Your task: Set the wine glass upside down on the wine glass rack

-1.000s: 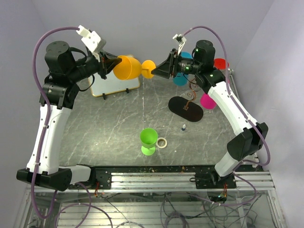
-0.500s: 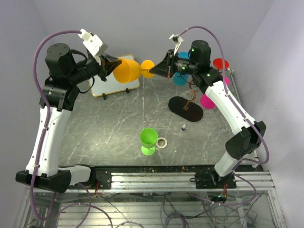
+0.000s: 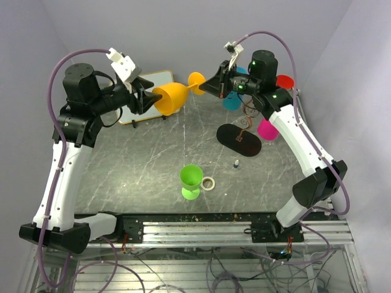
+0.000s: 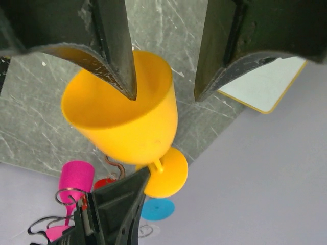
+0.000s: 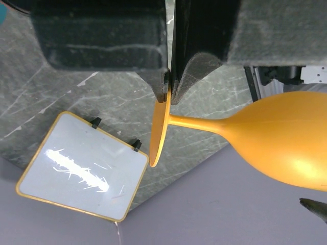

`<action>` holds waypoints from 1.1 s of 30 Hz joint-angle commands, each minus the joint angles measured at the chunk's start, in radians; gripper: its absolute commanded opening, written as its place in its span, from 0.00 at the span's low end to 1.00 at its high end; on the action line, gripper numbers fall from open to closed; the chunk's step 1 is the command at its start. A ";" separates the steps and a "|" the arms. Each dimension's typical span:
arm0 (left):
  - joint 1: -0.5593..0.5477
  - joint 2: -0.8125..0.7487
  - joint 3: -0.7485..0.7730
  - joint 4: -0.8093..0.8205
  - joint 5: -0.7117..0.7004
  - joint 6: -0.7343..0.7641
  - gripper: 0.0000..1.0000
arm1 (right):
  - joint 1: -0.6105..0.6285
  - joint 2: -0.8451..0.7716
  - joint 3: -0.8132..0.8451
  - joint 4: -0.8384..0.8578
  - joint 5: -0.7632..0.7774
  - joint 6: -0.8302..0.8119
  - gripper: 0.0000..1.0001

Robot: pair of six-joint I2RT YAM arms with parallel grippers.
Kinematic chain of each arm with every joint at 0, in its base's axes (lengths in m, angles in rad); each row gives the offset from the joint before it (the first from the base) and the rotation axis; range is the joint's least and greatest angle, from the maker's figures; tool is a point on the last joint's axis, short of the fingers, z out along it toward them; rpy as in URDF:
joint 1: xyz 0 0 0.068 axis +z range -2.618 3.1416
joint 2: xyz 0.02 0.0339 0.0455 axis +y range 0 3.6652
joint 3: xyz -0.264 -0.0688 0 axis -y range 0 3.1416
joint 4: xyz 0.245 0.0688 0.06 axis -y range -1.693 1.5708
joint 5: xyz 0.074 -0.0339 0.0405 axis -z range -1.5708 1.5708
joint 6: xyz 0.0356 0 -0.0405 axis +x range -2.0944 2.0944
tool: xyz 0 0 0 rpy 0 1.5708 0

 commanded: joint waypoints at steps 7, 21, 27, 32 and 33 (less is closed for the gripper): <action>0.066 -0.096 -0.021 -0.153 0.053 0.189 0.77 | -0.106 -0.095 0.010 0.010 -0.060 -0.042 0.00; 0.194 -0.191 -0.176 -0.082 -0.022 0.005 1.00 | -0.231 -0.288 -0.072 -0.130 0.048 -0.324 0.00; 0.235 -0.209 -0.202 -0.008 -0.307 -0.070 1.00 | -0.231 -0.414 -0.131 -0.239 0.297 -0.666 0.00; 0.246 -0.268 -0.277 0.091 -0.374 -0.137 1.00 | -0.231 -0.523 -0.225 -0.283 0.320 -0.753 0.00; 0.255 -0.277 -0.296 0.121 -0.387 -0.176 1.00 | -0.231 -0.541 -0.246 -0.285 0.309 -0.761 0.00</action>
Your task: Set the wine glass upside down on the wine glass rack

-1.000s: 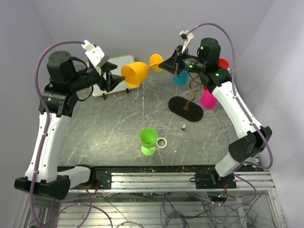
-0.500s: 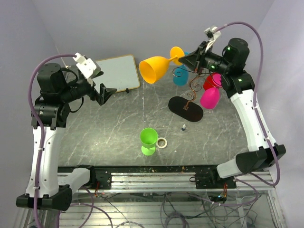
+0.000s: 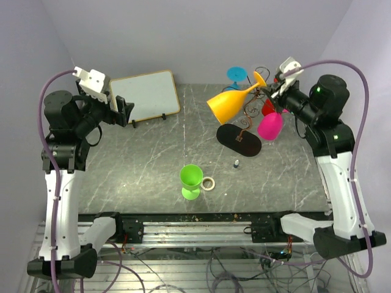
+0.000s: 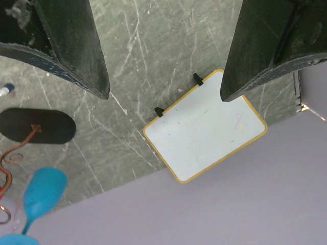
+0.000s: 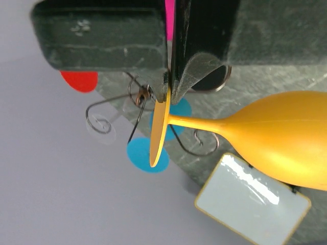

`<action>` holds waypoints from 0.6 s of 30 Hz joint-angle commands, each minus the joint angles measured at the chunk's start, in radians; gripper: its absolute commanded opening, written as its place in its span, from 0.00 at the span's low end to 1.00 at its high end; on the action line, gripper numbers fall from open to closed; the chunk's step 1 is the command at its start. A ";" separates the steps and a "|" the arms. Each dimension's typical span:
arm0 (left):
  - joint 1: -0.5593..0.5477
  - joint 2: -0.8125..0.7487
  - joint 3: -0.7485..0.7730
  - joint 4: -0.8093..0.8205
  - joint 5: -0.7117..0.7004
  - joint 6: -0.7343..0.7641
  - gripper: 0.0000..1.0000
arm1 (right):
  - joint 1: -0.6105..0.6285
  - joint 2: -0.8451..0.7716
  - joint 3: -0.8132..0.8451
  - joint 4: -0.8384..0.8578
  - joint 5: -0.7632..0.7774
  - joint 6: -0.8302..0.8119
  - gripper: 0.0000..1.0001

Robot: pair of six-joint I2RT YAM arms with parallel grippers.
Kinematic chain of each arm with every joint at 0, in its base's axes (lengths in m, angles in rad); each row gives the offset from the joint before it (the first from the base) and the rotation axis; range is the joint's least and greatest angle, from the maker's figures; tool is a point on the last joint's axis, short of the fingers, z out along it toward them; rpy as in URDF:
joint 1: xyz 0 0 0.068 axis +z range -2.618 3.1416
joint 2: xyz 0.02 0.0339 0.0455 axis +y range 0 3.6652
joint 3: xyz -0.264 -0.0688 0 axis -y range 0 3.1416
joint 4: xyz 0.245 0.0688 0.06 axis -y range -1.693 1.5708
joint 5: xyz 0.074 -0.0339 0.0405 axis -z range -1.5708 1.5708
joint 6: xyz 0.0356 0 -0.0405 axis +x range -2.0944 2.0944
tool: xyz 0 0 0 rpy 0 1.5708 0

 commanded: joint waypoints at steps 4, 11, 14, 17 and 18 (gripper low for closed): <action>0.056 -0.083 -0.116 0.220 -0.139 -0.224 1.00 | -0.003 -0.111 -0.122 -0.078 0.012 -0.155 0.00; 0.070 -0.079 -0.103 0.184 -0.146 -0.292 1.00 | -0.003 -0.169 -0.097 -0.201 -0.042 -0.345 0.00; 0.085 -0.071 -0.063 0.149 -0.073 -0.269 1.00 | -0.001 -0.191 -0.082 -0.216 -0.064 -0.389 0.00; 0.102 -0.068 -0.014 0.106 0.061 -0.179 1.00 | -0.001 -0.208 -0.063 -0.235 -0.103 -0.417 0.00; 0.110 -0.070 -0.006 0.100 0.096 -0.174 1.00 | 0.000 -0.221 -0.063 -0.232 -0.117 -0.423 0.00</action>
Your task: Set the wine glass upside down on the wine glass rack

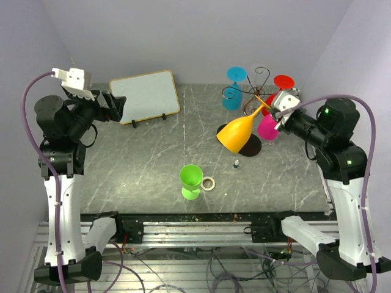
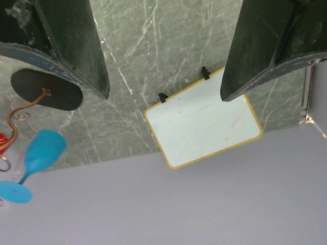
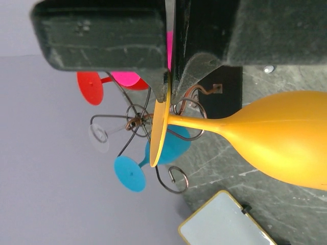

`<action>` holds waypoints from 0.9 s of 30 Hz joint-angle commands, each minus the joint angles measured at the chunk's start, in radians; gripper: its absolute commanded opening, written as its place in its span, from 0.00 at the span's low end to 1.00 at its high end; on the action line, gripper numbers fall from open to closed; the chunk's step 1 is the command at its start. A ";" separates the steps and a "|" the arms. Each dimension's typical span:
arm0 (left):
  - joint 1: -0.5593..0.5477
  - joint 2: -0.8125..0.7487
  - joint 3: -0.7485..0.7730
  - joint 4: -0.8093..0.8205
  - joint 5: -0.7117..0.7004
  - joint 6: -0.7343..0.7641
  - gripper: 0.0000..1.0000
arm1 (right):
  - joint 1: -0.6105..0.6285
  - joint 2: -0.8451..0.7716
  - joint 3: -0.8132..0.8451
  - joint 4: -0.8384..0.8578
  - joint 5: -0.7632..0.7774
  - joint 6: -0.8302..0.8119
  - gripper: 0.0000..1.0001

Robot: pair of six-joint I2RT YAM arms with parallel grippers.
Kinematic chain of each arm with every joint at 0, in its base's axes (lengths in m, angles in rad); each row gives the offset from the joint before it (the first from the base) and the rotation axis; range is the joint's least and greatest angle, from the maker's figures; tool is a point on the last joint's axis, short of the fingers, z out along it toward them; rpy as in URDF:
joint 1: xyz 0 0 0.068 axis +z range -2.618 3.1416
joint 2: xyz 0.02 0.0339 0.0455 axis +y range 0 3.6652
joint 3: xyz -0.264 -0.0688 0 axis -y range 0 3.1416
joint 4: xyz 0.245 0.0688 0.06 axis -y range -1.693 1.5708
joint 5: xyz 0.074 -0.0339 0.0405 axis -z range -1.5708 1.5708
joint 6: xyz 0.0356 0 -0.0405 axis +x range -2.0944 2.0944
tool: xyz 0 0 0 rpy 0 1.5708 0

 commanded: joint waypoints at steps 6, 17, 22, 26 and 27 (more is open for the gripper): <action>0.087 -0.029 0.009 0.039 0.283 -0.044 1.00 | -0.001 -0.091 0.043 -0.048 -0.179 -0.139 0.00; 0.199 -0.002 0.009 0.097 0.408 -0.149 1.00 | 0.010 -0.128 -0.063 -0.040 -0.115 -0.312 0.00; 0.221 0.005 -0.026 0.124 0.396 -0.187 1.00 | 0.026 -0.120 -0.142 -0.025 -0.095 -0.380 0.00; 0.222 0.004 -0.047 0.119 0.364 -0.176 1.00 | 0.028 -0.104 -0.143 -0.005 -0.050 -0.355 0.00; 0.222 0.003 -0.050 0.118 0.356 -0.173 1.00 | 0.028 -0.104 -0.146 0.014 -0.050 -0.336 0.00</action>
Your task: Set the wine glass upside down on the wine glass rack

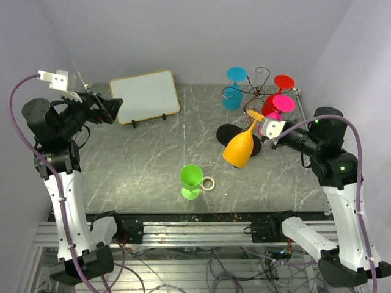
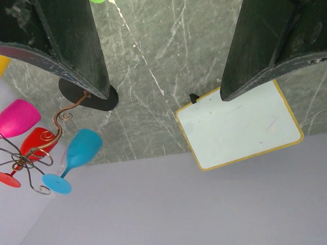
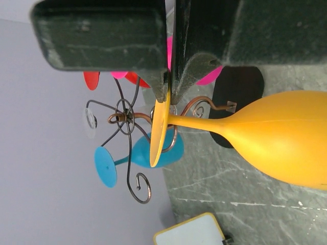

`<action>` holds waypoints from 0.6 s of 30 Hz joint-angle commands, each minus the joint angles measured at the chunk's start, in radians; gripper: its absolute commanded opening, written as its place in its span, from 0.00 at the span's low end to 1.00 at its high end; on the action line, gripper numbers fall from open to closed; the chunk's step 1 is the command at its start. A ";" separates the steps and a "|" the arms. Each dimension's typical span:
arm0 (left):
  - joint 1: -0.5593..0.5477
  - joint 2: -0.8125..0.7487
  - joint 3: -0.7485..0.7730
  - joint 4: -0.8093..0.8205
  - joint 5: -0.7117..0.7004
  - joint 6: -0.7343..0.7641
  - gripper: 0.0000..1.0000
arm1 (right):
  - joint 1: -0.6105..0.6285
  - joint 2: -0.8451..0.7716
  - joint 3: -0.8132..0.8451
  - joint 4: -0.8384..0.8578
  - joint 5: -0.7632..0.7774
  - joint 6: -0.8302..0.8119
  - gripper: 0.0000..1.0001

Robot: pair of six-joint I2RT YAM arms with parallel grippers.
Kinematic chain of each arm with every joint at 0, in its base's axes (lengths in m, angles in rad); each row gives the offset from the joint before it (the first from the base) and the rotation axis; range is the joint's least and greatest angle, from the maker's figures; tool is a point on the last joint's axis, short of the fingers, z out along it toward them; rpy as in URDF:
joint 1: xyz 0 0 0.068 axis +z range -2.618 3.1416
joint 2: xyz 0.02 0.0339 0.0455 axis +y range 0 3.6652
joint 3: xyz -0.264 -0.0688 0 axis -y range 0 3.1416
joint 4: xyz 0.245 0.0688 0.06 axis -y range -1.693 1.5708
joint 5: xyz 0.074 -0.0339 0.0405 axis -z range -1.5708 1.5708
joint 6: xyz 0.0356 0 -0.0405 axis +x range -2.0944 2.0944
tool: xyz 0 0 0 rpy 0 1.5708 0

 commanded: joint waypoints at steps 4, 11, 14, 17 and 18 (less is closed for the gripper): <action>0.011 -0.002 -0.026 0.037 -0.047 -0.015 1.00 | 0.020 0.014 -0.041 0.144 0.035 0.045 0.00; 0.012 -0.021 -0.056 0.051 -0.084 -0.006 1.00 | 0.099 0.117 -0.008 0.257 0.101 0.130 0.00; 0.011 -0.031 -0.067 0.062 -0.100 -0.005 1.00 | 0.122 0.153 0.008 0.283 0.159 0.138 0.00; 0.011 -0.038 -0.075 0.067 -0.128 -0.006 0.99 | 0.137 0.180 0.019 0.299 0.214 0.130 0.00; 0.011 -0.038 -0.073 0.060 -0.138 -0.002 0.99 | 0.143 0.189 0.023 0.302 0.229 0.122 0.00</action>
